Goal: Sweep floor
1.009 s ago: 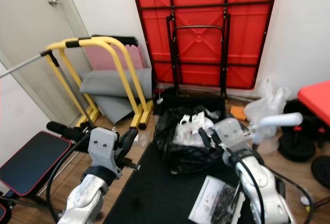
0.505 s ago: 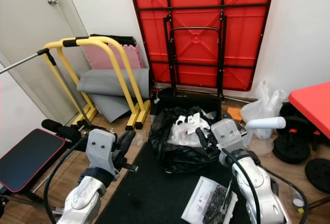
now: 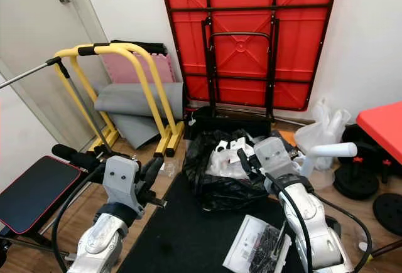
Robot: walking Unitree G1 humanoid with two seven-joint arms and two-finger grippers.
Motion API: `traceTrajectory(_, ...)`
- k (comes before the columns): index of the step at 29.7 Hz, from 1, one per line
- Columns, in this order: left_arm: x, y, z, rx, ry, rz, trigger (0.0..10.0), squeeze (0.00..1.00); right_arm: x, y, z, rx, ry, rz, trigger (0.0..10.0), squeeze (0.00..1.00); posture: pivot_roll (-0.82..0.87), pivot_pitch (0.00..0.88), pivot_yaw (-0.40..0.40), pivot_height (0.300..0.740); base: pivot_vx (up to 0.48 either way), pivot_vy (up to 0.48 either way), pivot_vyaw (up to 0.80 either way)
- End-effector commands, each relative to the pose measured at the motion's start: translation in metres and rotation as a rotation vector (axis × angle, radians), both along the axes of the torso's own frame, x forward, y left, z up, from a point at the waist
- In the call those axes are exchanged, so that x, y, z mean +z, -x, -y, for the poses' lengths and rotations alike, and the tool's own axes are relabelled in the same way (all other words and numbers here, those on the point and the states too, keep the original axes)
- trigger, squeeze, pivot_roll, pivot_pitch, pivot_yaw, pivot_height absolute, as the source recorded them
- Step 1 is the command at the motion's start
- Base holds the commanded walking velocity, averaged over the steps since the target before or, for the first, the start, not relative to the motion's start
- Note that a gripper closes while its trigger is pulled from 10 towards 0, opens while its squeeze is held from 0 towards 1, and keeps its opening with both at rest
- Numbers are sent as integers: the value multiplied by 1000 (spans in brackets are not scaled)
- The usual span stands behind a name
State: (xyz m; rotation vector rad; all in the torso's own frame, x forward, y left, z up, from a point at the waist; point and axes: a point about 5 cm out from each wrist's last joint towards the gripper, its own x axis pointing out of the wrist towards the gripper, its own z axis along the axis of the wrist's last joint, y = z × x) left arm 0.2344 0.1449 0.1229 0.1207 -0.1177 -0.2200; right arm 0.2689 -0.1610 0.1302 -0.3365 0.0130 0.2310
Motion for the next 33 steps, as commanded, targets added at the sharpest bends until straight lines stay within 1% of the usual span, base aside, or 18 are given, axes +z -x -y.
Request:
traceTrajectory(1, -3, -1, -5, 20, 1, -23, 10000, 0, 0, -1, -2, 6, -6, -9, 10000, 0, -189, 0, 25, 691, 0, 0, 0)
traceTrajectory(3, -3, -2, -5, 23, 4, -23, 10000, 0, -1, 0, -1, 7, -3, -13, 10000, 0, -193, 0, 27, 676, 0, 0, 0)
traceTrajectory(7, -3, -2, -6, 24, 5, -22, 10000, 0, -3, -1, 1, -8, 7, -24, 10000, 0, -193, 0, 27, 661, 0, 0, 0)
traceTrajectory(9, -3, -2, -6, 24, 5, -22, 10000, 0, -3, -1, 1, -8, 7, -24, 10000, 0, -193, 0, 27, 661, 0, 0, 0)
traceTrajectory(11, -3, -3, -6, 28, 10, -23, 10000, 0, -5, -2, 6, -36, 18, -35, 10000, 0, -193, 0, 27, 651, 0, 0, 0)
traceTrajectory(13, -3, -3, -6, 29, 10, -25, 10000, 0, -7, -5, 15, -82, 11, -51, 10000, 0, -195, 0, 29, 636, 0, 0, 0)
traceTrajectory(25, -1, -5, -6, 14, 4, -31, 10000, 0, -10, -6, 21, -120, 8, -69, 10000, 0, -194, 0, 37, 601, 0, 0, 0)
traceTrajectory(28, -2, -4, -6, 12, 0, -41, 10000, 0, -13, -5, 26, -153, 11, -84, 10000, 0, -191, 0, 39, 586, 0, 0, 0)
traceTrajectory(30, -2, -4, -6, 12, 0, -41, 10000, 0, -13, -5, 26, -153, 11, -84, 10000, 0, -191, 0, 39, 586, 0, 0, 0)
traceTrajectory(32, -2, -4, -6, 12, -2, -44, 10000, 0, -16, -6, 32, -188, 22, -94, 10000, 0, -191, 0, 39, 576, 0, 0, 0)
traceTrajectory(33, -2, -4, -6, 12, -2, -44, 10000, 0, -16, -6, 32, -188, 22, -94, 10000, 0, -191, 0, 39, 576, 0, 0, 0)
